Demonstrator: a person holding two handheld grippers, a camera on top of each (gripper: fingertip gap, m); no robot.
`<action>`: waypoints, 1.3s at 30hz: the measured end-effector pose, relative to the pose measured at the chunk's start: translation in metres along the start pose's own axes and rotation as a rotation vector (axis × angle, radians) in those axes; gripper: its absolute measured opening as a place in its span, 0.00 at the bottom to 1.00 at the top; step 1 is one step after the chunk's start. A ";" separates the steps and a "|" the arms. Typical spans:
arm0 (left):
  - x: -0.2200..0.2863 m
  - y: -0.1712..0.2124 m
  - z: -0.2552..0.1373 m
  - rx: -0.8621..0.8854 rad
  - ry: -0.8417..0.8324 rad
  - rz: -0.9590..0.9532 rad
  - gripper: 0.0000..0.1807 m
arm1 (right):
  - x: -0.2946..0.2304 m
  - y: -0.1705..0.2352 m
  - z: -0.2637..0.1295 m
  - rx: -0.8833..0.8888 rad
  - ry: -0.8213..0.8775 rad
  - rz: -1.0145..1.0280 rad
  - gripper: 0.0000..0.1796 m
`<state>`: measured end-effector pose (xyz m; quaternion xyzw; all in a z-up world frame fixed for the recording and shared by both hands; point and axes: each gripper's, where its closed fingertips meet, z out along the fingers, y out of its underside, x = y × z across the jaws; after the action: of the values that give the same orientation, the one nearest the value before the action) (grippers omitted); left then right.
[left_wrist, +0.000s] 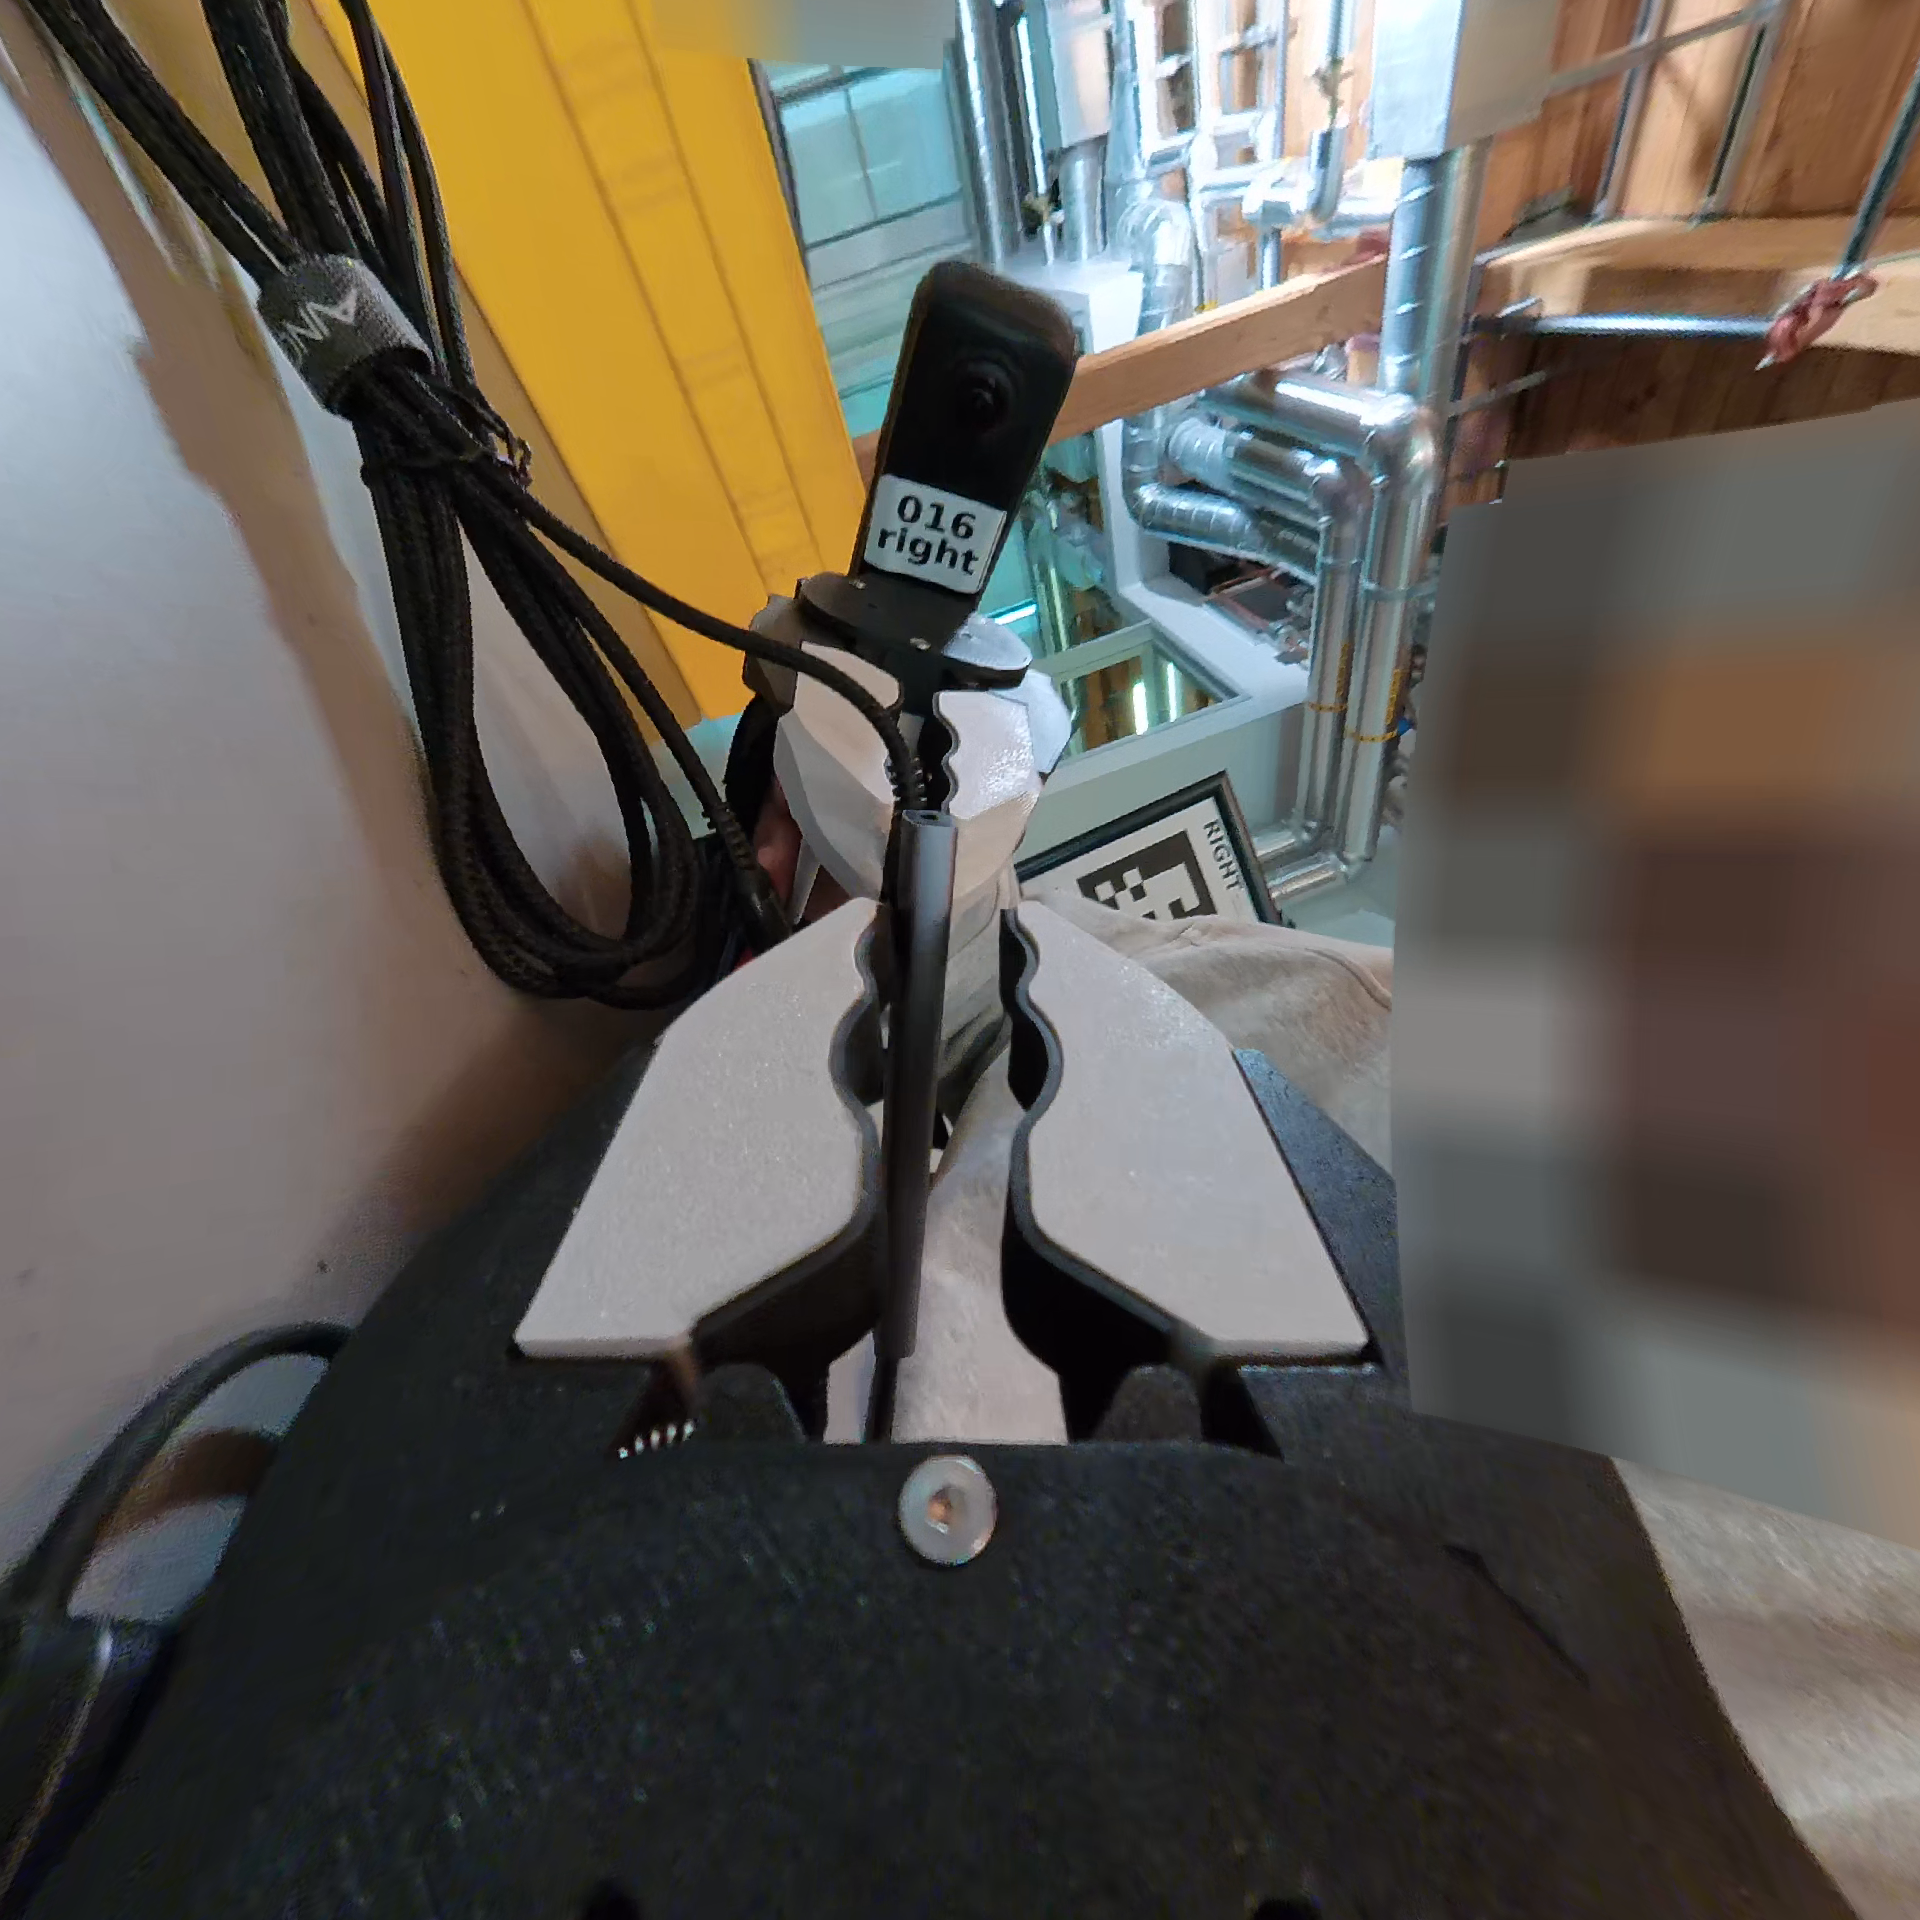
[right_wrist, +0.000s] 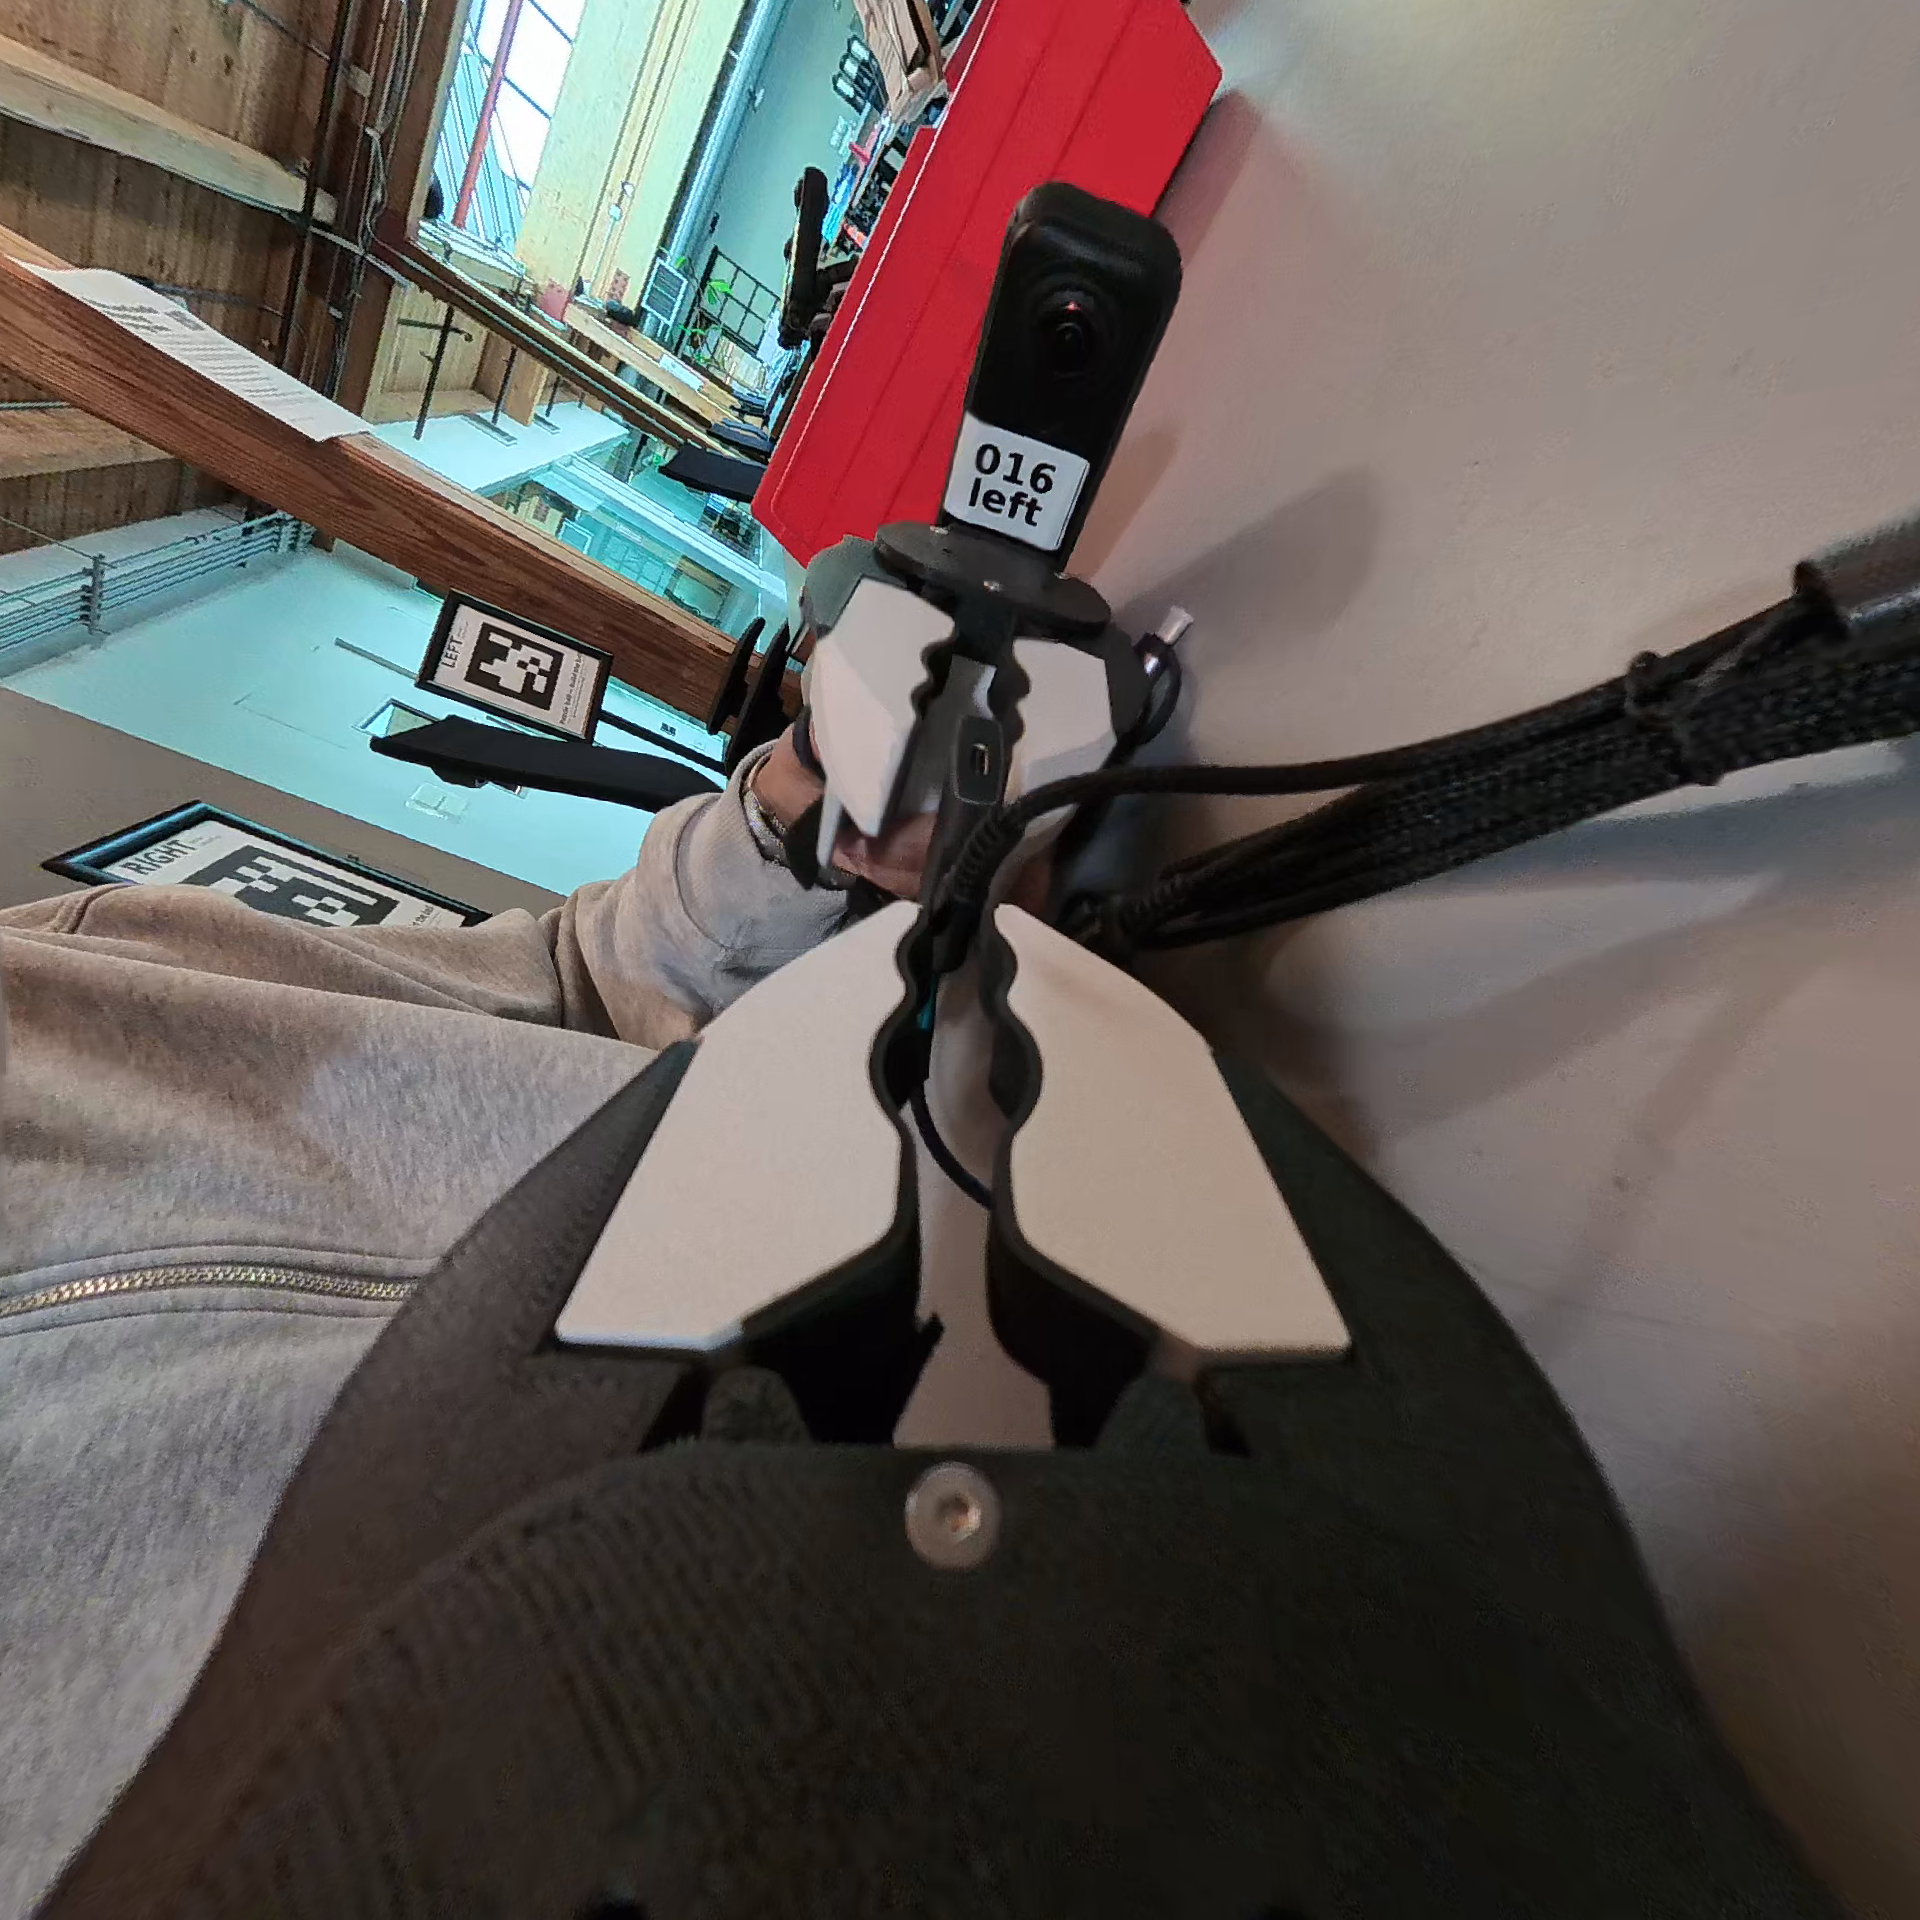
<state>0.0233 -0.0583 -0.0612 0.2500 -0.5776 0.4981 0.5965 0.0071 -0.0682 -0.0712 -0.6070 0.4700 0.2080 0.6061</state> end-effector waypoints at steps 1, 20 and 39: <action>0.001 -0.002 -0.002 0.013 0.005 -0.001 0.11 | 0.000 -0.001 -0.001 0.006 0.001 0.001 0.04; -0.010 0.009 0.004 -0.058 -0.116 0.058 0.05 | 0.004 0.003 -0.004 -0.010 0.016 -0.002 0.04; -0.009 0.015 0.009 -0.073 -0.108 0.043 0.05 | 0.004 0.004 -0.003 -0.010 0.018 -0.016 0.04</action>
<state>0.0071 -0.0635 -0.0719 0.2421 -0.6320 0.4750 0.5625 0.0046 -0.0711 -0.0759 -0.6155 0.4696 0.2001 0.6005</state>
